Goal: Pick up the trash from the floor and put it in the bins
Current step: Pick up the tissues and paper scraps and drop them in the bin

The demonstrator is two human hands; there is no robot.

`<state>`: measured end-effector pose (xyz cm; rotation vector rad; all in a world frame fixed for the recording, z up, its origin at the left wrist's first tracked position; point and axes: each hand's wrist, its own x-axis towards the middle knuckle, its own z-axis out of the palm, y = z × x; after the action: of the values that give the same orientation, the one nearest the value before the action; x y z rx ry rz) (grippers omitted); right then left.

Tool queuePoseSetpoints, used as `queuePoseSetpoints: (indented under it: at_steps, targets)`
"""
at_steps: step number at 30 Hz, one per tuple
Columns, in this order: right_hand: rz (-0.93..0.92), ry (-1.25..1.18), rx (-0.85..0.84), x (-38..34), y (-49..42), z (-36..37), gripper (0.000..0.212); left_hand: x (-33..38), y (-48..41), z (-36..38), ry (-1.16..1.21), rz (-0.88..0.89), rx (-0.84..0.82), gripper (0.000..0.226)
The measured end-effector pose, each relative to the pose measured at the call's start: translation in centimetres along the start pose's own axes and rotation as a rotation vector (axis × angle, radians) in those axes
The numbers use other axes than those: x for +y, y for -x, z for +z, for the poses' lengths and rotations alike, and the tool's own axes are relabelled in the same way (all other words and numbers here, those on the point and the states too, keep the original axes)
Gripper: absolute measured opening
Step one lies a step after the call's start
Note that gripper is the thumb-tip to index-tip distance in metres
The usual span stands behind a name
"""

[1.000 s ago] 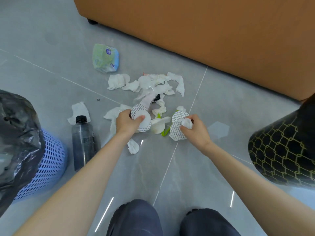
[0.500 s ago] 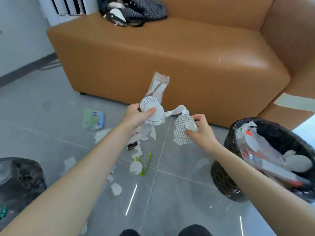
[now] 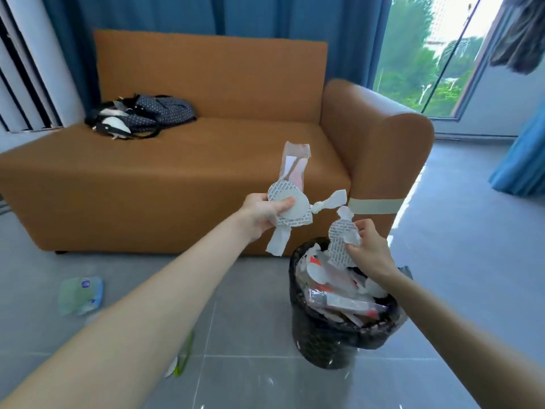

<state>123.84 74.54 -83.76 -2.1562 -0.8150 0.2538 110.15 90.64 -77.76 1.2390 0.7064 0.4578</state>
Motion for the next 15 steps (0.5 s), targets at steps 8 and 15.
queuePoseSetpoints:
  at_steps: [8,15]
  targets:
    - [0.169,0.081,-0.041,6.7,-0.1,-2.1,0.052,-4.2,-3.3,9.2,0.197,-0.149,-0.149,0.039]
    - [0.272,-0.139,0.063,9.6,-0.5,-1.6,0.062,-12.3,-5.9,8.7,-0.096,-0.271,0.002,0.041]
